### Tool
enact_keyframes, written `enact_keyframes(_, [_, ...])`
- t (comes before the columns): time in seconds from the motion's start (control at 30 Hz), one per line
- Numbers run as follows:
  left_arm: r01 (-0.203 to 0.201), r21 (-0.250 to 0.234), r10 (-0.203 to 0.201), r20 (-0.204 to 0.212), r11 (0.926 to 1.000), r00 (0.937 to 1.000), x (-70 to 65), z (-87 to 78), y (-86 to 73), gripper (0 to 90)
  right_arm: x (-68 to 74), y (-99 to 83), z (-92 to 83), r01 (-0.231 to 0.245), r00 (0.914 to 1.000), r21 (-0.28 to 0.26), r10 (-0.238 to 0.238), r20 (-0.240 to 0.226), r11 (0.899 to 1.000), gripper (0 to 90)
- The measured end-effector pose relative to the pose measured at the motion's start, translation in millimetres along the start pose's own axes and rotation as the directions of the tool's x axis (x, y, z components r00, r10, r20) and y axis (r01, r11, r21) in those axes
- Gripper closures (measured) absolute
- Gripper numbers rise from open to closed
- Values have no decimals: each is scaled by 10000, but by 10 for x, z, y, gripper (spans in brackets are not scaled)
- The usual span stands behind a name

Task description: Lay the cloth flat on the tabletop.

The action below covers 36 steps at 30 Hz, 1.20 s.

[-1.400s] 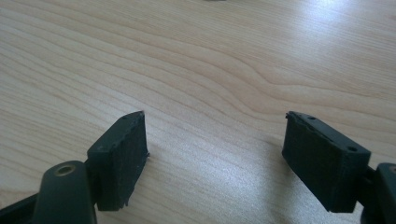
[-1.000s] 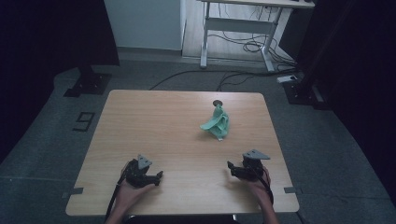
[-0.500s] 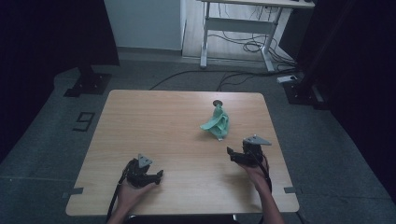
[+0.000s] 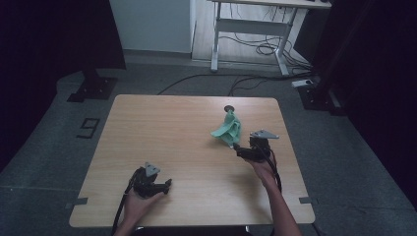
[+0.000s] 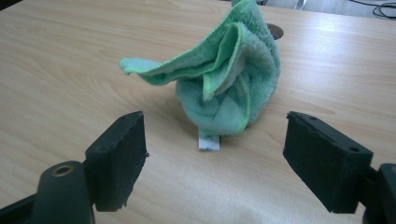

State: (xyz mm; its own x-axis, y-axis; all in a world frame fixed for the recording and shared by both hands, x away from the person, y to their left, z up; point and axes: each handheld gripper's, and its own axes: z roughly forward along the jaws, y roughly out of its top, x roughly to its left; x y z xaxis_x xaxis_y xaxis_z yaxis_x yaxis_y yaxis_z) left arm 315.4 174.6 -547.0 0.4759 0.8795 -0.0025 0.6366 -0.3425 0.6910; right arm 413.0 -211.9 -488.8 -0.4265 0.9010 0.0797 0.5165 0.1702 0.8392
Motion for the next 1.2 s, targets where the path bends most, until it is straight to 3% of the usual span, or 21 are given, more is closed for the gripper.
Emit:
enact_keyframes(0.3, [3, 3, -3, 1, 10000, 10000, 0, 0, 0, 185, -82, 85, 200, -474, 9989, 12, 474, -64, 9989, 215])
enact_keyframes(0.73, [-4, 11, 4, 0, 10000, 10000, 2, -1, 0, 186, -121, 282, 376, -515, 9985, -93, 517, 199, 9986, 214])
enact_keyframes(1.07, [7, 7, -7, -4, 10000, 10000, 3, -3, -2, 189, -135, 464, 709, -718, 9969, 193, 711, 324, 9972, 207])
enact_keyframes(1.2, [5, -6, -5, -3, 10000, 10000, 3, -3, -4, 189, -124, 491, 857, -705, 9960, 375, 683, 570, 9968, 216])
